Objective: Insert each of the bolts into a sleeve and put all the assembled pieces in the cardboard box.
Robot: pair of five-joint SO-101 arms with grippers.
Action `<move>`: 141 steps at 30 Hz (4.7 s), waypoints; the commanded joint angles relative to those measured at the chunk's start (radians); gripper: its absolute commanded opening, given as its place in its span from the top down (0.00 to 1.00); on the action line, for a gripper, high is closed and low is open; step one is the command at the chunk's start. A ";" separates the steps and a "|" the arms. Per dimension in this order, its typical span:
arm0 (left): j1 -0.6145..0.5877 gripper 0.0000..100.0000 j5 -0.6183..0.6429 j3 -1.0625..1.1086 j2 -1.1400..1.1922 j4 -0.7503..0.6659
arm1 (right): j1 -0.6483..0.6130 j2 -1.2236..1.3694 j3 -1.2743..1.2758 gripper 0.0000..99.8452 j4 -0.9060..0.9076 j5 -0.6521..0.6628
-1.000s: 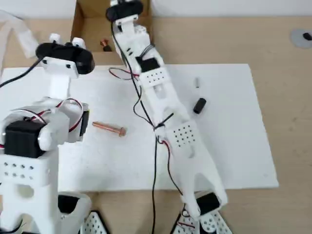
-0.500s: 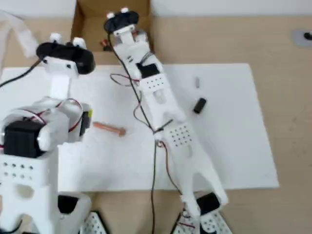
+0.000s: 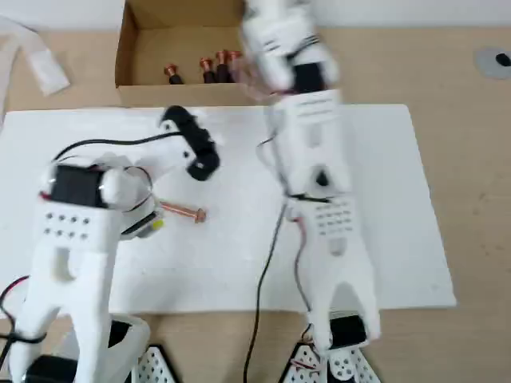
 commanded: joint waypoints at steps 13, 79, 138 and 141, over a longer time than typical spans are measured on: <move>0.068 0.82 -0.313 0.094 0.340 -0.264 | 0.397 -0.506 -0.053 0.67 0.681 0.012; 0.034 0.98 0.101 -0.694 0.762 -0.058 | 0.344 -0.513 0.302 0.67 0.730 -0.038; 0.044 0.99 0.905 -0.694 0.025 0.101 | 0.183 -0.662 1.366 0.79 0.473 -0.519; 0.044 0.99 0.905 -0.694 0.025 0.101 | 0.180 -0.662 1.406 0.79 0.419 -0.519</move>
